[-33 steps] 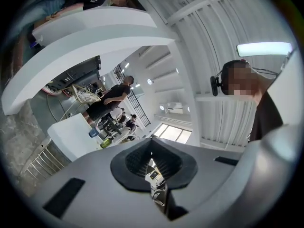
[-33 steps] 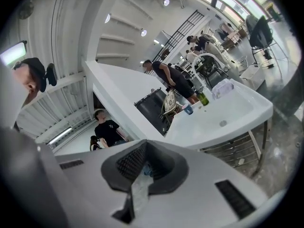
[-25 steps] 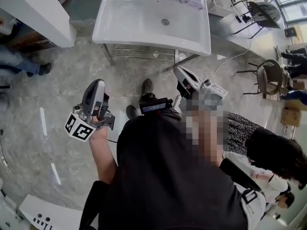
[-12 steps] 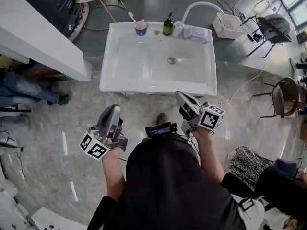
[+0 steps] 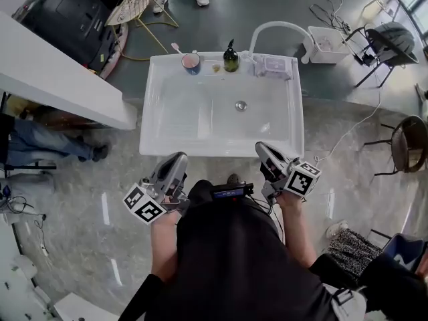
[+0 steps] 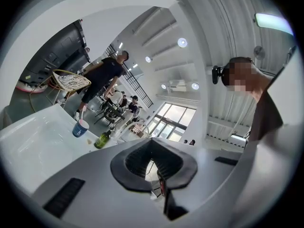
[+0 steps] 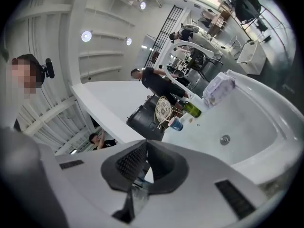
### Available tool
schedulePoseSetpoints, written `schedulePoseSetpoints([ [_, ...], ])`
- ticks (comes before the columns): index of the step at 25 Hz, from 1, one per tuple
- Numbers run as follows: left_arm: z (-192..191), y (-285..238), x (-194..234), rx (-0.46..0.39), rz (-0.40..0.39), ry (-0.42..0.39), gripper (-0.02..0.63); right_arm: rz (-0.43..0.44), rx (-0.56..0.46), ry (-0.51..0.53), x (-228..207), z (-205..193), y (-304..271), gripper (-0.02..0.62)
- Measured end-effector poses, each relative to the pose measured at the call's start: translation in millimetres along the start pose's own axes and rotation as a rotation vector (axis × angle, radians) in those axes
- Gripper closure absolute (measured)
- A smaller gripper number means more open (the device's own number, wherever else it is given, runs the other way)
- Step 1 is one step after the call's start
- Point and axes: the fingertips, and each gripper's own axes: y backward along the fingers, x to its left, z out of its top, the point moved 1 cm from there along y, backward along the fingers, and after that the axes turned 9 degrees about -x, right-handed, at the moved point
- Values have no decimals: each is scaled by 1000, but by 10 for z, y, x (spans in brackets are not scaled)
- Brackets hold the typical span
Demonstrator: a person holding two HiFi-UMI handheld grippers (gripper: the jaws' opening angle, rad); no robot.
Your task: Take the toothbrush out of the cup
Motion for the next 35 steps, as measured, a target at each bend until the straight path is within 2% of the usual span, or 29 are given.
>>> schedulePoseSetpoints([
  [8, 39, -488, 190, 58, -62, 7, 598, -39, -87, -4, -188, 296, -79, 589],
  [13, 173, -716, 501, 66, -110, 45, 598, -96, -139, 6, -217, 388, -245, 589],
  [16, 325, -827, 742, 61, -130, 65, 598, -117, -131, 20, -198, 379, -494, 589],
  [26, 653, -949, 1539, 66, -151, 156, 598, -208, -130, 97, -67, 433, -1216, 589],
  [35, 627, -1003, 2192, 122, -144, 188, 598, -271, -183, 144, 84, 473, -1394, 589],
])
